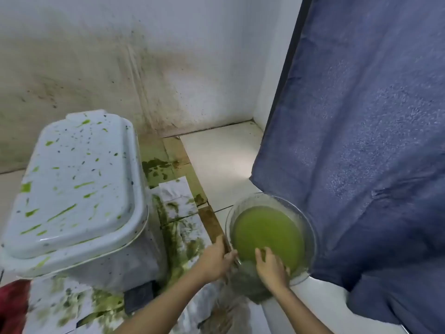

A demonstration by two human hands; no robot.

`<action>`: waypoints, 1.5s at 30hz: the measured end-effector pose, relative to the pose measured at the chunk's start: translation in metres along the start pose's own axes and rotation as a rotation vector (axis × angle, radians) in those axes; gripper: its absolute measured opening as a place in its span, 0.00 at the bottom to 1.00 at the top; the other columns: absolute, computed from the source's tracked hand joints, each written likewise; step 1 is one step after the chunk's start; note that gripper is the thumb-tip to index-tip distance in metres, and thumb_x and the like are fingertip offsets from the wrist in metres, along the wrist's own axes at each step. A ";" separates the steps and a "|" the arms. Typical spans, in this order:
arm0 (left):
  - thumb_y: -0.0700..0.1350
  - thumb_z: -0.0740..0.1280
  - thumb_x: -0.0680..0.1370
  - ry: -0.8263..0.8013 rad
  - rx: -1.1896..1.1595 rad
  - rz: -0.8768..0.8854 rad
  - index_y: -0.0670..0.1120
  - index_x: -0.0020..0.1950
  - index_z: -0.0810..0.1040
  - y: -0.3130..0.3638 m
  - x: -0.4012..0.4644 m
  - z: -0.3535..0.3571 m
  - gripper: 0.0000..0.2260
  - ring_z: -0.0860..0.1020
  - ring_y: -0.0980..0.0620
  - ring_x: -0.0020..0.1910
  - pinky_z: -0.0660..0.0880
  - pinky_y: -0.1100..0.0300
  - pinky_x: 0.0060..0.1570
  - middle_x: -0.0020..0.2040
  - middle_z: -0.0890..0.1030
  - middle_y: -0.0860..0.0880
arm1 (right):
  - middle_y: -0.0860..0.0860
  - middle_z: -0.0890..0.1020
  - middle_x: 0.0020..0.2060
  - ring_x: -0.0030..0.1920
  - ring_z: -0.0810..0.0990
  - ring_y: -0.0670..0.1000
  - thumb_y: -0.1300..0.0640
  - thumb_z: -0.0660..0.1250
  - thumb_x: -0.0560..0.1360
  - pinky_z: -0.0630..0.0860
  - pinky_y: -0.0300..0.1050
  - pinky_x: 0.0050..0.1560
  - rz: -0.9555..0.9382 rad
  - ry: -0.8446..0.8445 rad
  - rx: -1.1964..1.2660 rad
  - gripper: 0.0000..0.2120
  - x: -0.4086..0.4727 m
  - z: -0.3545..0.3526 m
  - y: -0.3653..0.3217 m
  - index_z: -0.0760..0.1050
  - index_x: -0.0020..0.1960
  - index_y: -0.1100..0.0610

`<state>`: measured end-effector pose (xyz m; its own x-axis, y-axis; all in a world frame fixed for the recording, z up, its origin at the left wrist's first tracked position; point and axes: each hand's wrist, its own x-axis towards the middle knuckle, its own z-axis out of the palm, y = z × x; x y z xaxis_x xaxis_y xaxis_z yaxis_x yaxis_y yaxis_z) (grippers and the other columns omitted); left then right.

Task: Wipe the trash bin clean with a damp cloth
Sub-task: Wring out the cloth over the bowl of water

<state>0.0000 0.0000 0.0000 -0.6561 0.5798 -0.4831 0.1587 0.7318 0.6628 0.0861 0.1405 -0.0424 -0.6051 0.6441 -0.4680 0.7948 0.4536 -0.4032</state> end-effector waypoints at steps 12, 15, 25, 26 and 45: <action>0.53 0.71 0.73 -0.292 -0.120 0.048 0.43 0.45 0.79 -0.023 0.029 0.048 0.13 0.77 0.58 0.37 0.74 0.62 0.36 0.48 0.83 0.42 | 0.51 0.79 0.58 0.63 0.73 0.54 0.46 0.59 0.79 0.67 0.49 0.63 0.039 0.028 -0.108 0.14 0.023 0.018 0.023 0.75 0.56 0.53; 0.51 0.71 0.70 -0.166 -0.074 0.124 0.46 0.37 0.76 -0.014 0.027 0.037 0.10 0.78 0.52 0.39 0.71 0.58 0.37 0.40 0.79 0.45 | 0.53 0.80 0.46 0.55 0.77 0.57 0.52 0.61 0.79 0.70 0.48 0.54 0.013 0.045 0.116 0.06 0.022 0.014 0.018 0.71 0.46 0.53; 0.45 0.68 0.64 0.258 -0.620 0.158 0.47 0.41 0.74 0.051 0.004 -0.023 0.08 0.79 0.49 0.40 0.78 0.52 0.43 0.38 0.80 0.48 | 0.63 0.83 0.49 0.54 0.78 0.62 0.30 0.58 0.71 0.74 0.56 0.48 0.393 -0.614 1.557 0.35 -0.018 -0.060 -0.063 0.80 0.55 0.60; 0.45 0.69 0.65 0.300 -0.537 0.188 0.46 0.41 0.71 0.058 0.000 -0.026 0.09 0.77 0.52 0.37 0.75 0.58 0.39 0.37 0.78 0.49 | 0.64 0.83 0.49 0.54 0.77 0.62 0.29 0.59 0.69 0.73 0.58 0.49 0.368 -0.711 1.597 0.36 -0.028 -0.073 -0.071 0.81 0.54 0.60; 0.46 0.58 0.79 0.672 0.723 1.246 0.44 0.73 0.59 0.069 0.057 -0.054 0.23 0.72 0.47 0.47 0.73 0.59 0.37 0.66 0.70 0.48 | 0.50 0.77 0.28 0.28 0.76 0.48 0.62 0.74 0.64 0.71 0.37 0.25 -0.162 -0.641 0.562 0.11 -0.015 -0.139 -0.070 0.75 0.43 0.57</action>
<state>-0.0664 0.0638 0.0489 -0.0146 0.8070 0.5904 0.9961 0.0629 -0.0613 0.0462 0.1846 0.1019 -0.7532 0.0494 -0.6559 0.6576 0.0295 -0.7528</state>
